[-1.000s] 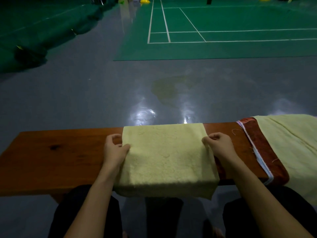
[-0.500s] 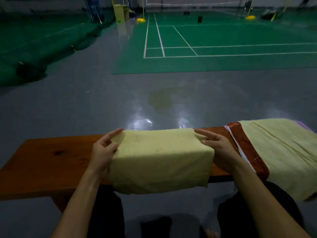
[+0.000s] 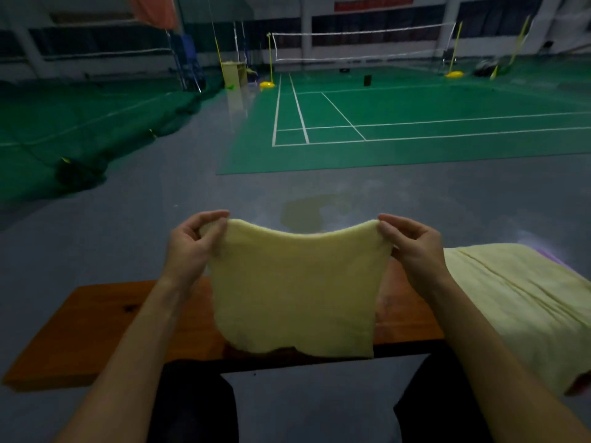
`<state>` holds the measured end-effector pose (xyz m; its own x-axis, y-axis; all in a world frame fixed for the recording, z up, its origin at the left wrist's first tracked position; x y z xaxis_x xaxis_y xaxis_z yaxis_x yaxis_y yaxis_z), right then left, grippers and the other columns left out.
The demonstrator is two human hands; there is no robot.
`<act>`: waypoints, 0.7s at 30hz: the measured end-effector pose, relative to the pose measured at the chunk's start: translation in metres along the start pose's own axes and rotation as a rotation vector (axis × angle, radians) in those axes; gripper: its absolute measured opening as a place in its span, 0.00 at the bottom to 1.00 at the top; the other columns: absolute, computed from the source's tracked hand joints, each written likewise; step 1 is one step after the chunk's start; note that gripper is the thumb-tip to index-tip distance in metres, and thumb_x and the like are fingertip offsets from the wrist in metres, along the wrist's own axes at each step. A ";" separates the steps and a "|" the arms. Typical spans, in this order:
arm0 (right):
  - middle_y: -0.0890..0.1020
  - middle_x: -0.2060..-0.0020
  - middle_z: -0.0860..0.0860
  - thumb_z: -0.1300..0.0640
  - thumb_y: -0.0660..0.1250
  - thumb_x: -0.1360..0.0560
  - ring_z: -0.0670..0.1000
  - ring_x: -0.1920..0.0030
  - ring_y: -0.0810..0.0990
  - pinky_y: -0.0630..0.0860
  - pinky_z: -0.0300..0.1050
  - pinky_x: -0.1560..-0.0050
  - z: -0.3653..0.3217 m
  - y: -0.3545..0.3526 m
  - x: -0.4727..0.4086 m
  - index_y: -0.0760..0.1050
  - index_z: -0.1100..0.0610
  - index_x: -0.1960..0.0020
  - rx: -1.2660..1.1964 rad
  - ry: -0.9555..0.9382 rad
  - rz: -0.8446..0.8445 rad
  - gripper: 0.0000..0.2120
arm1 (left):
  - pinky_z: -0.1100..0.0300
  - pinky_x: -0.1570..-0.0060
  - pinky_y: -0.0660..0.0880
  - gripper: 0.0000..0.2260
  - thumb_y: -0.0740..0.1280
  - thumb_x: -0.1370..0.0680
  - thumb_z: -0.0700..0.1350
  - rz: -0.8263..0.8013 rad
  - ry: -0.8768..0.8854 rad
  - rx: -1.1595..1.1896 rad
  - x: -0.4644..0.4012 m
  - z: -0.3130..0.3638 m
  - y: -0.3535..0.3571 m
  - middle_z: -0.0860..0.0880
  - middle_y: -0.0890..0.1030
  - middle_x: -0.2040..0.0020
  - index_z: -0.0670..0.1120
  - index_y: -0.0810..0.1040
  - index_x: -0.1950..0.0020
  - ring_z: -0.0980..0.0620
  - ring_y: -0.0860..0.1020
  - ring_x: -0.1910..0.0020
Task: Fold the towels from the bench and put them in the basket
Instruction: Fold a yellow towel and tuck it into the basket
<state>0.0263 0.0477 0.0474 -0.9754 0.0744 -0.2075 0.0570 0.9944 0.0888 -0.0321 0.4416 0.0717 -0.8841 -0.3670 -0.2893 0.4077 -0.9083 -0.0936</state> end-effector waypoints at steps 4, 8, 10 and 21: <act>0.86 0.41 0.52 0.57 0.75 0.23 0.52 0.40 0.84 0.84 0.52 0.42 -0.019 0.005 -0.019 0.83 0.53 0.34 -0.030 -0.055 -0.025 0.17 | 0.46 0.47 0.83 0.14 0.74 0.20 0.45 -0.046 0.075 0.012 -0.013 0.028 0.000 0.48 0.86 0.43 0.55 0.85 0.35 0.48 0.83 0.47; 0.86 0.40 0.53 0.60 0.74 0.21 0.53 0.40 0.84 0.82 0.59 0.38 -0.033 0.011 -0.035 0.83 0.53 0.33 0.014 -0.109 -0.049 0.17 | 0.45 0.42 0.83 0.17 0.74 0.20 0.42 -0.078 0.115 0.013 -0.022 0.042 -0.005 0.50 0.85 0.38 0.57 0.83 0.33 0.46 0.83 0.41; 0.84 0.38 0.53 0.60 0.74 0.21 0.53 0.39 0.83 0.82 0.59 0.37 -0.038 0.013 -0.040 0.82 0.55 0.32 0.057 -0.141 -0.041 0.18 | 0.46 0.43 0.83 0.20 0.73 0.20 0.40 -0.090 0.127 0.007 -0.025 0.046 -0.007 0.49 0.84 0.37 0.58 0.82 0.31 0.45 0.84 0.42; 0.86 0.42 0.52 0.60 0.77 0.24 0.51 0.43 0.86 0.84 0.53 0.41 -0.044 0.015 -0.045 0.83 0.56 0.34 0.077 -0.182 0.012 0.19 | 0.47 0.42 0.82 0.13 0.74 0.20 0.41 -0.077 0.105 -0.038 -0.038 0.051 -0.014 0.50 0.84 0.38 0.55 0.86 0.38 0.45 0.82 0.39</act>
<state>0.0613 0.0556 0.1003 -0.9203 0.0913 -0.3805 0.0910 0.9957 0.0189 -0.0159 0.4577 0.1321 -0.8851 -0.2718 -0.3779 0.3498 -0.9240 -0.1547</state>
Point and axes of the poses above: each hand's wrist, its own x-axis away from the middle knuckle, its own y-axis out of the palm, z = x × y, the point moved 2 cm from there along -x, towards the middle knuckle
